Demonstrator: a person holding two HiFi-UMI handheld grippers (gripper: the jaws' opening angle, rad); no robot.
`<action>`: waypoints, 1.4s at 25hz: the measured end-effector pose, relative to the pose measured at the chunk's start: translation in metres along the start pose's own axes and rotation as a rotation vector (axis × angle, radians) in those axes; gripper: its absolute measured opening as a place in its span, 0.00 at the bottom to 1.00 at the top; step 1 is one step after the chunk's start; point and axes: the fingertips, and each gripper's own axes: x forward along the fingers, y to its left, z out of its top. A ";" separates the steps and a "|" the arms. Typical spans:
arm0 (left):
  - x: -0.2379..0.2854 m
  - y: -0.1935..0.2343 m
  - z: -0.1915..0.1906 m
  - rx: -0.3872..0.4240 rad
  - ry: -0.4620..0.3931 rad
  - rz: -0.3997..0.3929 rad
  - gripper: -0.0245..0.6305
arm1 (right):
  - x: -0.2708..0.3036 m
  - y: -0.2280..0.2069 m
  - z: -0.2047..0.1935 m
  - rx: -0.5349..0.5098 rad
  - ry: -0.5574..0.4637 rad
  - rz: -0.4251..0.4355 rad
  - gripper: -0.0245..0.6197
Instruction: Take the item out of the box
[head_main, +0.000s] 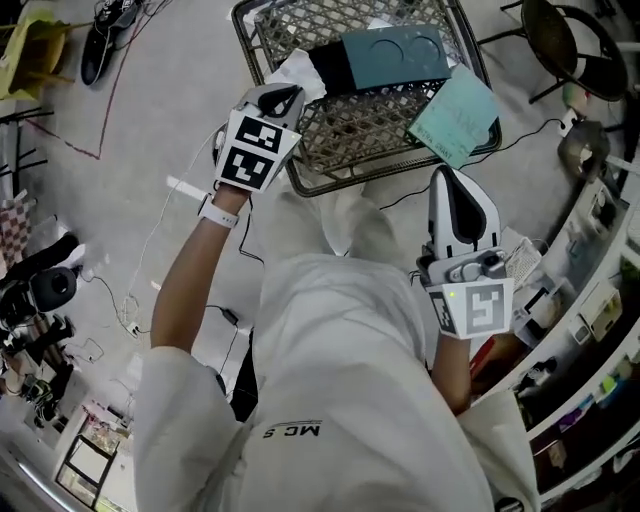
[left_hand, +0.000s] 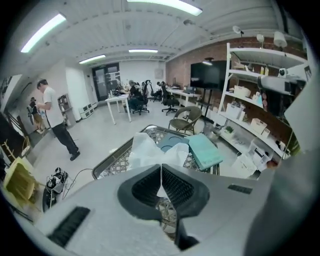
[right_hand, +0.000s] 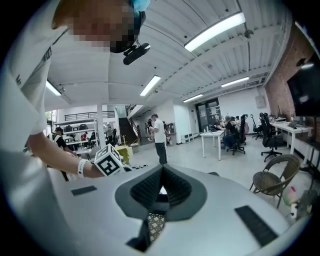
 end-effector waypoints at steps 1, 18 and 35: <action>-0.010 -0.004 0.004 -0.011 -0.018 0.007 0.08 | -0.001 0.003 0.001 0.002 0.001 0.015 0.06; -0.200 -0.035 0.053 -0.225 -0.433 0.230 0.08 | -0.022 0.040 0.027 -0.115 -0.026 0.131 0.06; -0.277 -0.067 0.039 -0.327 -0.556 0.386 0.08 | 0.000 0.049 0.040 -0.145 -0.030 0.203 0.06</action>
